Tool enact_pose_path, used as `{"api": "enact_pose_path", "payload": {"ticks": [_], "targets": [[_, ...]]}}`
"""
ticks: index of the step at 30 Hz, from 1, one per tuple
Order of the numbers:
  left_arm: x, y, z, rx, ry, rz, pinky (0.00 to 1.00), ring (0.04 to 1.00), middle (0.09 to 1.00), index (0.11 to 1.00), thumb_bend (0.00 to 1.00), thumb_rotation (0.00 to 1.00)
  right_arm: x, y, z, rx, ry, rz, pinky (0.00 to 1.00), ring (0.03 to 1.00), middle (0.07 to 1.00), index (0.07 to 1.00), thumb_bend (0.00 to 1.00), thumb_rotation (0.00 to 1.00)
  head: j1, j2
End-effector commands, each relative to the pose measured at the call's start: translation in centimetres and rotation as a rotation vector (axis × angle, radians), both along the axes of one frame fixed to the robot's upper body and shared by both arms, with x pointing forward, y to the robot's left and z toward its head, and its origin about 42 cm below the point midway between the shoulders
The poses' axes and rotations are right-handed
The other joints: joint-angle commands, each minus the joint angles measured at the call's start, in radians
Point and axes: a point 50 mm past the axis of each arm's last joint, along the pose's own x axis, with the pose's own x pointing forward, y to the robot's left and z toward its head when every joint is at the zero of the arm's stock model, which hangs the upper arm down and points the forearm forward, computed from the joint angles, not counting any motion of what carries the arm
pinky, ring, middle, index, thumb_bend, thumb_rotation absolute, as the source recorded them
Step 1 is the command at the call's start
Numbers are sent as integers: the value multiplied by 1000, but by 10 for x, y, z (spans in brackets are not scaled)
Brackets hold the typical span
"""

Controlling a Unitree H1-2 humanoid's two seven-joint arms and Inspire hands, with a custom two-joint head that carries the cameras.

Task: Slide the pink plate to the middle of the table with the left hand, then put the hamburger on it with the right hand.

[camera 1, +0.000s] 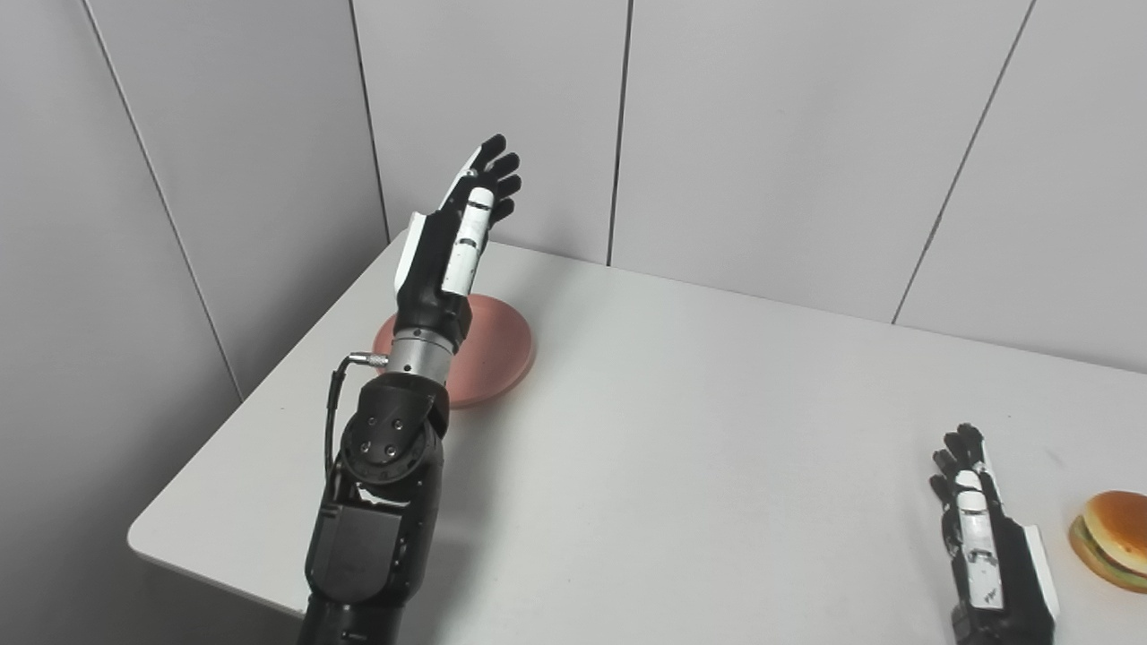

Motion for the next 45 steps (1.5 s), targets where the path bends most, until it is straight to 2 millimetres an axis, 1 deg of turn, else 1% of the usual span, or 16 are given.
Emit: {"api": "enact_pose_path", "payload": {"ticks": [1,4,7,10,14,17,19,22,25,27,29,30,32,35,41,45], "targets": [[8,11,27,19,-86,18,851,854,860,845,390,1000,-13,-9,-26,1,68,-18,1000,983,988,997,90,1000,4,0],[12,24,29,-1,-81,42,840,843,842,834,388,993,-14,-9,-25,-1,70,-19,1000,985,992,999,90,1000,5,1],[16,39,33,-28,-57,73,823,811,821,824,376,971,-15,-9,-25,-5,69,-19,1000,980,989,997,95,1000,4,2],[19,51,36,-55,-45,83,812,819,832,826,366,992,-15,-9,-25,-2,69,-21,1000,977,986,993,92,1000,7,3],[23,69,38,-94,-25,80,852,854,856,844,368,1000,-16,-9,-25,12,71,-20,1000,985,992,1000,81,1000,13,0],[25,83,35,-129,-12,72,883,866,869,854,353,997,-16,-9,-23,-6,60,-15,1000,987,996,1000,79,1000,12,-2],[26,89,33,-146,-9,72,888,868,871,854,347,993,-16,-10,-24,-15,58,-19,1000,984,993,1000,78,1000,12,-3],[26,101,28,-180,13,81,896,882,875,853,335,949,-17,-11,-25,-10,69,-22,1000,983,990,997,87,1000,15,-3],[27,111,23,-205,34,85,911,888,884,866,328,937,-17,-10,-23,-10,72,-19,1000,993,997,1000,78,1000,14,-2],[27,117,19,-216,44,93,915,889,884,869,326,935,-17,-10,-23,-9,70,-19,1000,995,999,1000,75,1000,14,-1],[27,122,14,-221,54,109,907,881,871,855,321,956,-17,-10,-23,-13,66,-21,1000,992,996,999,74,1000,14,2],[27,123,13,-222,59,115,898,875,864,847,316,982,-17,-10,-23,-14,65,-23,1000,987,992,996,80,1000,14,2],[27,127,8,-234,68,128,901,875,865,851,309,996,-18,-9,-22,-12,64,-23,1000,985,992,996,79,1000,14,4],[26,130,-3,-251,86,140,897,870,860,850,308,999,-19,-10,-21,-14,62,-19,1000,989,995,1000,81,1000,13,8],[27,134,-21,-291,132,138,898,874,869,858,355,1000,-19,-10,-20,-4,66,-19,1000,990,996,1000,80,1000,13,10],[28,138,-33,-311,151,120,895,895,893,880,333,1000,-19,-9,-19,-8,63,-22,1000,986,987,996,75,1000,13,12]]}}
